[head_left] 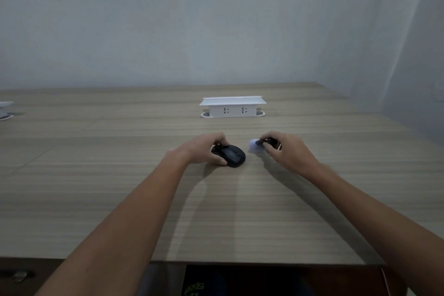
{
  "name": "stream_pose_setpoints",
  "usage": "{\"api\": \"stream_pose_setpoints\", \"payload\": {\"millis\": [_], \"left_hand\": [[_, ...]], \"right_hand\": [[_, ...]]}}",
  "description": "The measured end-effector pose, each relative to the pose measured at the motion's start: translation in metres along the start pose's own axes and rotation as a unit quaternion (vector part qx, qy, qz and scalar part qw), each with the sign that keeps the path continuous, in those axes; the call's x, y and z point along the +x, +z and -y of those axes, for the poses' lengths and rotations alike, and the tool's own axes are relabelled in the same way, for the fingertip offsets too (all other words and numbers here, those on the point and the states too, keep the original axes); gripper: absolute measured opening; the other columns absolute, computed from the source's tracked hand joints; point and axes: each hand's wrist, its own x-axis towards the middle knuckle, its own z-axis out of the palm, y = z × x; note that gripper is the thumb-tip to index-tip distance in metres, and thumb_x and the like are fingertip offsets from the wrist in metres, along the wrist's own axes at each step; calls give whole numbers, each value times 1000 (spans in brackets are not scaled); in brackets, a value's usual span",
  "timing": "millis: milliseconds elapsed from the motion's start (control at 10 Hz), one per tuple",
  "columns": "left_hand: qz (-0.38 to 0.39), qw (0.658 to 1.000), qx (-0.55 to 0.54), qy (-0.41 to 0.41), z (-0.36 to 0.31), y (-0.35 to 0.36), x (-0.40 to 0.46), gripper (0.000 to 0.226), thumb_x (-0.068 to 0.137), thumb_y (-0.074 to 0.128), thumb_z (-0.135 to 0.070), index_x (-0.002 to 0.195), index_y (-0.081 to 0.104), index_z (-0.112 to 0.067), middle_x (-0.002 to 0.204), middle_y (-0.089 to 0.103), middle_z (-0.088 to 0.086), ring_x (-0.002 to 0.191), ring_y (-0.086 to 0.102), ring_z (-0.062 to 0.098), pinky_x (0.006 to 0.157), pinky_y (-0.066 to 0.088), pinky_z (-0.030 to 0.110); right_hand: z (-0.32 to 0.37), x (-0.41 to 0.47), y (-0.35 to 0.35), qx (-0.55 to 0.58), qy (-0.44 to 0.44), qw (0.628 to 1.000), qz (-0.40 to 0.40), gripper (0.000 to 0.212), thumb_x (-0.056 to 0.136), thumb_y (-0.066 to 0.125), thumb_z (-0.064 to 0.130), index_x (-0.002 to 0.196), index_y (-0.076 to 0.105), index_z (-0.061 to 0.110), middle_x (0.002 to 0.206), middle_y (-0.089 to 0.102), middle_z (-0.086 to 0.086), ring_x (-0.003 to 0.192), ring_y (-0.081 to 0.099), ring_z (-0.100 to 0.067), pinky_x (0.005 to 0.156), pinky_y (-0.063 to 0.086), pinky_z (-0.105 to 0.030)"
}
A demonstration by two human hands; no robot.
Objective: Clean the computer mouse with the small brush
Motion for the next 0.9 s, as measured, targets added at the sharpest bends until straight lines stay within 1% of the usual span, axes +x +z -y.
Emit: {"api": "stream_pose_setpoints", "payload": {"millis": [100,200,300,400,500,600,700,800,900], "left_hand": [[-29,999,-28,0,5,2,-5,39,75,85,-27,107,63,-18,112,68,-1,109,62,17,76,43,19],[-69,997,-42,-9,7,4,-12,36,76,83,-34,104,64,-20,104,68,0,100,64,18,76,48,23],[-113,992,-47,-37,8,11,-17,38,75,81,-41,105,62,-27,97,65,0,88,62,14,77,51,29],[-143,987,-58,-51,4,21,-22,42,76,79,-41,111,60,-28,98,59,2,81,55,4,67,40,17],[-171,981,-69,-54,-3,29,-26,49,77,78,-41,118,60,-23,99,51,-1,79,52,-1,65,35,10],[-195,977,-69,-54,-11,35,-30,50,76,79,-44,117,60,-22,93,45,-8,78,50,-1,65,35,10],[-206,975,-61,-49,-12,38,-31,54,74,78,-51,117,62,-23,89,43,-13,80,49,0,66,34,12],[-198,977,-64,-45,-13,39,-33,55,76,73,-59,118,62,-25,91,43,-13,82,50,2,70,37,15],[-211,970,-100,-69,-7,32,-32,57,81,62,-66,120,64,-25,101,46,-7,95,52,9,88,44,25]], "right_hand": [[-5,-1,0,-34,2,999,-4,23,87,65,18,108,75,20,82,72,6,74,65,-16,74,55,-36],[0,-5,-3,-62,-1,998,-4,37,84,54,38,111,75,22,90,74,0,84,68,-23,75,56,-41],[-1,-7,2,-85,-4,996,-1,50,84,44,52,115,74,28,93,71,-1,87,68,-25,73,55,-37],[-2,-10,9,-121,-12,993,-9,31,92,60,41,117,74,29,92,67,-2,83,66,-27,64,44,-30],[-6,-16,17,-141,-38,989,-32,31,92,57,37,114,76,29,81,63,-6,73,62,-31,59,33,-28],[-8,-22,22,-178,-62,982,-24,26,89,65,25,114,76,26,75,60,-9,72,59,-34,59,34,-31],[-12,-20,24,-181,-65,981,2,31,89,65,30,119,72,27,81,58,-8,82,58,-33,67,41,-35],[-8,-22,18,-182,-56,980,52,33,93,58,42,123,68,32,91,56,-5,88,54,-27,73,39,-33],[-7,-20,7,-122,-24,990,61,34,94,55,49,123,68,36,94,53,-1,86,52,-20,77,44,-34]]}}
